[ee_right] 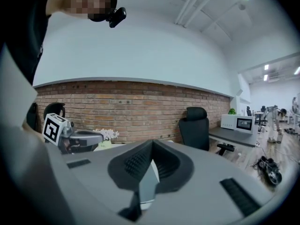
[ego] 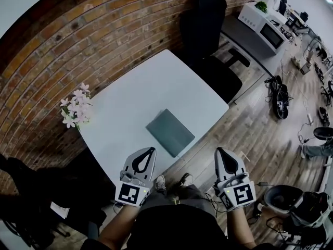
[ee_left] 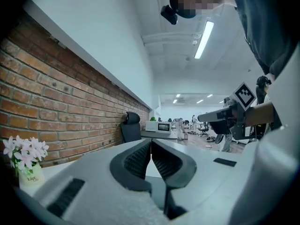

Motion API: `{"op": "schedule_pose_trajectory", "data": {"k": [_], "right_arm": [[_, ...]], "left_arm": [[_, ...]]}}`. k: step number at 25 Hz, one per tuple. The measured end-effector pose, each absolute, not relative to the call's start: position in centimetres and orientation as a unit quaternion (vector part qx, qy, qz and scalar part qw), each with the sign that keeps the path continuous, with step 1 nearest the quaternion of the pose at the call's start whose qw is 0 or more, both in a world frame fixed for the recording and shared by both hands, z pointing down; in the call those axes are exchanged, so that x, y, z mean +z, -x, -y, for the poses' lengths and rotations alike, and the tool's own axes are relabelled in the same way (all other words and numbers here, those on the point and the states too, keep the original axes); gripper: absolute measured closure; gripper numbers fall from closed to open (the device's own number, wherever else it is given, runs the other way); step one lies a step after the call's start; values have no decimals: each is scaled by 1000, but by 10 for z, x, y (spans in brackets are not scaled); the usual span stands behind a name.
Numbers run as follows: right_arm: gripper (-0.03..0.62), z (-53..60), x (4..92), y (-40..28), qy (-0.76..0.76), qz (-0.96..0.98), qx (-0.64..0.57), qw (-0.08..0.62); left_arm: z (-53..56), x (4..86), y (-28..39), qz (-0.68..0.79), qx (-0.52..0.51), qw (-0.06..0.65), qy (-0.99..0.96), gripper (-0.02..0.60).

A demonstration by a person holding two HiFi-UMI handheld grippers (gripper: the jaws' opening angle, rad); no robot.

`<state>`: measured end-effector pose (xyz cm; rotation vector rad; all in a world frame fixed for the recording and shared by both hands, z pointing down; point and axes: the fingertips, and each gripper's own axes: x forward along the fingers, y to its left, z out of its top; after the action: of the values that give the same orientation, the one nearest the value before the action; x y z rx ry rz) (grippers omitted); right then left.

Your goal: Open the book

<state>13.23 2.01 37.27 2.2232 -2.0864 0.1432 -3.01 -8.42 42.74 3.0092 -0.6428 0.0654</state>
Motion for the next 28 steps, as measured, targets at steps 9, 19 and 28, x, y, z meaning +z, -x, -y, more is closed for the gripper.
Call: {"op": "schedule_pose_trajectory", "data": {"k": [9,19,28], "right_arm": [[582,26,381,-164,-664,745,52,45],[582,57,393,-195,-626,774,85,39],[582,62,418,-207,-605,788,102,47]], "left_arm": [[96,449,-4,264,60,19,-962,555],[127,520,-46,329,156,82,-928,555],[140,609,-104,325,277,63,-902,431]]}}
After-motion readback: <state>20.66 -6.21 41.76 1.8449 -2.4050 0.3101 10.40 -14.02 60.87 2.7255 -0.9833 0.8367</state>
